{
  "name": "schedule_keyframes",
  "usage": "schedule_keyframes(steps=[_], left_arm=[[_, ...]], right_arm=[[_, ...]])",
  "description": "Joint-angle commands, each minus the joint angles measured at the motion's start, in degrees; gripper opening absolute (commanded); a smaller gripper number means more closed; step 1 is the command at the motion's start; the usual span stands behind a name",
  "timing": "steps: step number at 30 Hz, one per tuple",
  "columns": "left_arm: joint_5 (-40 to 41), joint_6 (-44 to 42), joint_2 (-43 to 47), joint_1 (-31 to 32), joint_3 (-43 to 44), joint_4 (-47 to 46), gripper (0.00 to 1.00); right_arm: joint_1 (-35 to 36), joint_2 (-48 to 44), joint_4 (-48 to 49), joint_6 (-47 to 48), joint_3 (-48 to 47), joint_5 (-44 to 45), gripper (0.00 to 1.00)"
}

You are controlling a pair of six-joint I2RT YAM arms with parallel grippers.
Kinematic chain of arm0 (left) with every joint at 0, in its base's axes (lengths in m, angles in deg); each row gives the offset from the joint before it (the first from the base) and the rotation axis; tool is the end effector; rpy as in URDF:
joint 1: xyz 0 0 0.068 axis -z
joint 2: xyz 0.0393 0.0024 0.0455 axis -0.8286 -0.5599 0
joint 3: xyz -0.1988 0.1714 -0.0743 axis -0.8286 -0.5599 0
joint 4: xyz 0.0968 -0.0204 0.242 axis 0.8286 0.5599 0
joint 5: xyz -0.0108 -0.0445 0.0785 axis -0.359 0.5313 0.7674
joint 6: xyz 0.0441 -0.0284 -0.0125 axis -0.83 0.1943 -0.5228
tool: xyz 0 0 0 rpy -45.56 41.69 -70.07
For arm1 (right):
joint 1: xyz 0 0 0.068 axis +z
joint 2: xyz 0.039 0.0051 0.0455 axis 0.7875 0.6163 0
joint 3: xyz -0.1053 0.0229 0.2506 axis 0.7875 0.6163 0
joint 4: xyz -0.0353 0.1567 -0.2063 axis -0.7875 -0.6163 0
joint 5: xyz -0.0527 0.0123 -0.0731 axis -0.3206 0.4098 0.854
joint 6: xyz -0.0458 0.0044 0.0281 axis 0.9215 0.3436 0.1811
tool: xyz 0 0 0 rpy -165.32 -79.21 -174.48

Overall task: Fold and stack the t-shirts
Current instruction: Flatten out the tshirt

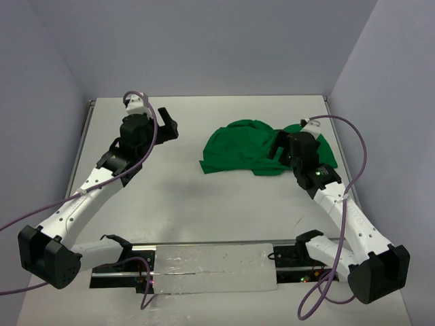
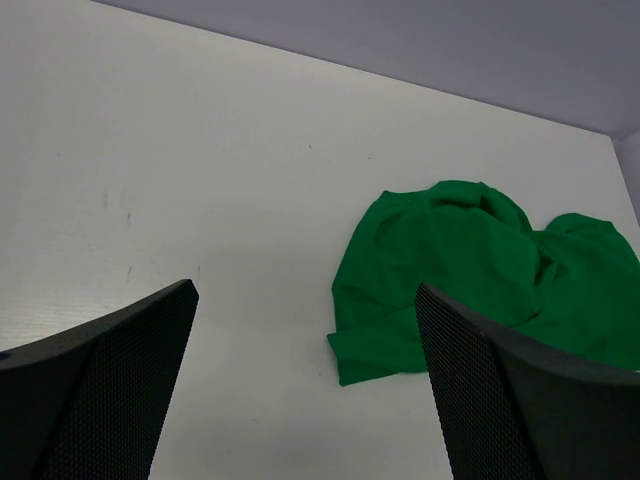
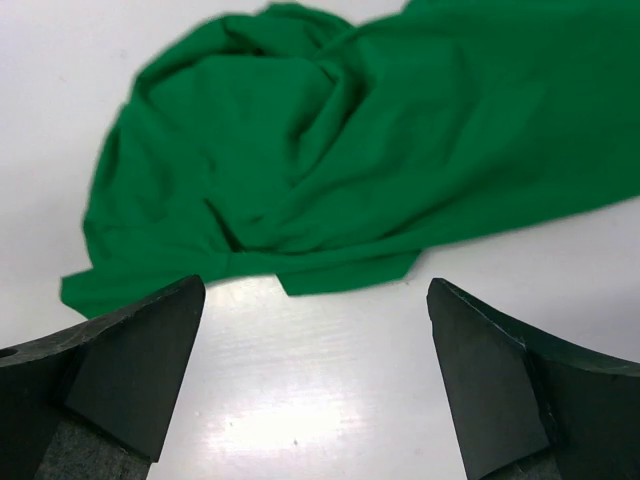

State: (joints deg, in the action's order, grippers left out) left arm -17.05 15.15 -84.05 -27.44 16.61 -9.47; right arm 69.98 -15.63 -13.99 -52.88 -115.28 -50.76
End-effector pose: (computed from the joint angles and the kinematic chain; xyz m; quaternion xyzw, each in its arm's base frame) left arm 0.2453 -0.1204 0.3514 -0.0903 0.7995 -0.1612 0.5715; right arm 0.2083 0.0556 0.3012 0.1389 0.8541 0.0469 0.4990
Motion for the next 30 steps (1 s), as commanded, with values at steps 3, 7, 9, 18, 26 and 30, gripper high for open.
schedule_keyframes(steps=[3, 7, 9, 18, 26, 30], left_arm=[[-0.5, 0.3, 0.6, 0.1, -0.2, -2.3, 0.99], [-0.2, 0.2, 0.2, 0.1, 0.5, -1.8, 0.99], [-0.1, 0.2, 0.3, 0.1, 0.5, -1.9, 0.99], [1.9, 0.4, -0.7, 0.1, 1.2, 0.3, 0.98], [1.4, 0.9, 0.1, 0.1, 0.8, 3.7, 0.96], [0.3, 1.8, -0.9, 0.1, -0.8, 3.5, 0.95]], right_arm=[[0.2, -7.5, 3.9, 0.0, 4.0, 2.0, 1.00], [0.3, -7.2, 1.1, -1.0, 3.2, 4.2, 1.00], [0.2, -6.8, -0.8, -2.3, 3.1, 5.2, 1.00], [-7.2, -6.1, 1.8, -9.4, 8.1, -6.3, 1.00], [-30.7, 8.2, 16.2, -18.6, 16.8, -29.7, 1.00], [-34.2, 14.2, 22.8, -22.2, 18.6, -32.1, 0.92]])
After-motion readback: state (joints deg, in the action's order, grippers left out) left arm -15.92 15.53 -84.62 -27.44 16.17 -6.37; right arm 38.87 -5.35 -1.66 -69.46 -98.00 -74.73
